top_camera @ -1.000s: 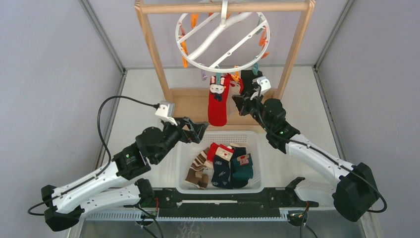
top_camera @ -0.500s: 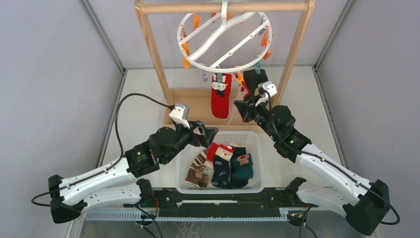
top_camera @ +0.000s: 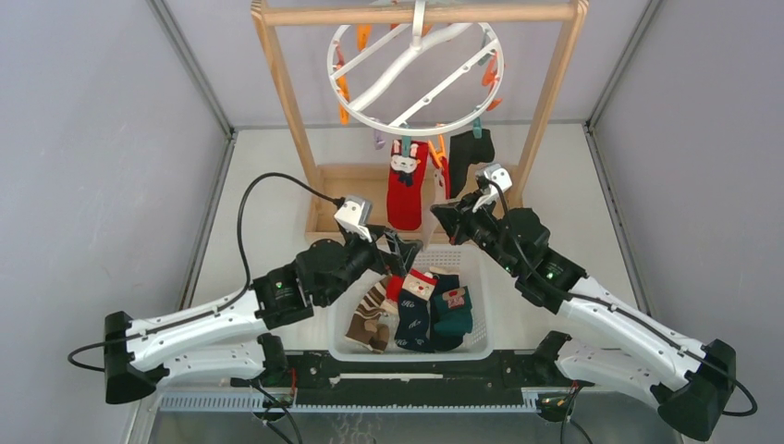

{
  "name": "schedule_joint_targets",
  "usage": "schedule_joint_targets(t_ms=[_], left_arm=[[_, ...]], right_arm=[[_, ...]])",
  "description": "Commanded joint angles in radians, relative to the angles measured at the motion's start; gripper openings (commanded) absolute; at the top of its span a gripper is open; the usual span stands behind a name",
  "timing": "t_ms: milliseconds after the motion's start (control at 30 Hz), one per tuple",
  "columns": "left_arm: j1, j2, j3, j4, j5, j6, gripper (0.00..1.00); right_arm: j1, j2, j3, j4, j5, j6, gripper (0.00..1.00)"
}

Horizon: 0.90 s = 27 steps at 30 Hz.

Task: Remove the socks clipped to the hanger
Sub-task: Remove the sock from the hanger.

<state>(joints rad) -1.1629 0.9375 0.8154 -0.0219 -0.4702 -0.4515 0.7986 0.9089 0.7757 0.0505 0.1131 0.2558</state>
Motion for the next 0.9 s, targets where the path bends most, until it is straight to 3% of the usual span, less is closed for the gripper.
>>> schedule_joint_targets(t_ms=[0,533,867], left_arm=[[-0.02,0.026,0.021,0.084,-0.035,0.05,1.0],[-0.021,0.137,0.007,0.192,-0.035,0.165,1.0],[0.068,0.129,-0.068,0.341,0.219,0.2,1.0]], right_arm=[[0.025,-0.022,0.038,-0.013,0.024,0.031,0.0],[0.077,-0.039,0.109,-0.092,0.019,0.021,0.0],[0.07,-0.036,0.111,-0.094,-0.04,0.039,0.0]])
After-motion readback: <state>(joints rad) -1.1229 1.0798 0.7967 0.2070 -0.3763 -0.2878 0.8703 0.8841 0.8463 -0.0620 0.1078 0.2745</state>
